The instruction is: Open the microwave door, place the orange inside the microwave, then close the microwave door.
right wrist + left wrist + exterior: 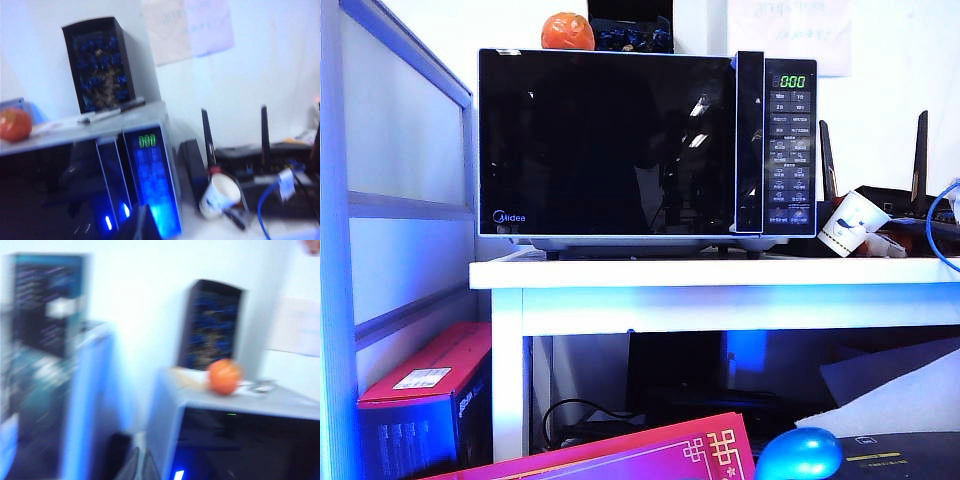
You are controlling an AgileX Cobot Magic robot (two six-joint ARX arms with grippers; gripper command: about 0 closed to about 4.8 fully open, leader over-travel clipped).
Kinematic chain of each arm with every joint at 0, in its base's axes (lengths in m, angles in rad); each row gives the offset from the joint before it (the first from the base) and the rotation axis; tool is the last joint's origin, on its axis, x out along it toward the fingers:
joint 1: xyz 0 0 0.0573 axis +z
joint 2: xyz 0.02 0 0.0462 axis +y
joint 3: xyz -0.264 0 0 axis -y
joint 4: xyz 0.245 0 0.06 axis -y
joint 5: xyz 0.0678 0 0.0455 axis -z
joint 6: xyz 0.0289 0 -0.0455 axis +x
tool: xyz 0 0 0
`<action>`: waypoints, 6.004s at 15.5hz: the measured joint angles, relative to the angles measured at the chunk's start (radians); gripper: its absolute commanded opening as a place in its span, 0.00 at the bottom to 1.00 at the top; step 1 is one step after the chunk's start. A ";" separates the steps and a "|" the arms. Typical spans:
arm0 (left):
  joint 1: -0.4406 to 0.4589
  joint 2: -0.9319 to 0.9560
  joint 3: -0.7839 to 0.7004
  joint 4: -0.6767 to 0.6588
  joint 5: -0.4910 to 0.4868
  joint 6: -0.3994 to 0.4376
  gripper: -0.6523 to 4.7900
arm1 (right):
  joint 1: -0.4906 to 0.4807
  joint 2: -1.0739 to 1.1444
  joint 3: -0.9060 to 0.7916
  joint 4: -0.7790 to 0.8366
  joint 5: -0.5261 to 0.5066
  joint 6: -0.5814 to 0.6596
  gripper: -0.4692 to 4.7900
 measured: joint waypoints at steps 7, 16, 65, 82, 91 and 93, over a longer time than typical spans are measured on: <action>0.000 0.532 0.546 -0.124 0.475 0.030 0.11 | 0.000 0.385 0.228 0.164 -0.175 -0.039 0.08; -0.012 0.927 0.920 -0.203 0.413 0.123 0.11 | 0.000 0.725 0.459 0.077 -0.331 -0.059 0.18; -0.201 1.624 1.239 0.282 0.212 0.184 1.00 | 0.116 1.085 0.497 0.428 -0.200 -0.150 0.83; -0.201 1.552 1.241 0.214 0.226 0.180 1.00 | 0.116 1.085 0.497 0.402 -0.200 -0.151 0.83; -0.201 1.564 1.241 0.117 0.227 0.180 1.00 | 0.116 1.085 0.497 0.402 -0.199 -0.151 0.83; -0.201 1.564 1.241 0.116 0.227 0.180 0.97 | 0.116 1.085 0.497 0.402 -0.199 -0.151 0.83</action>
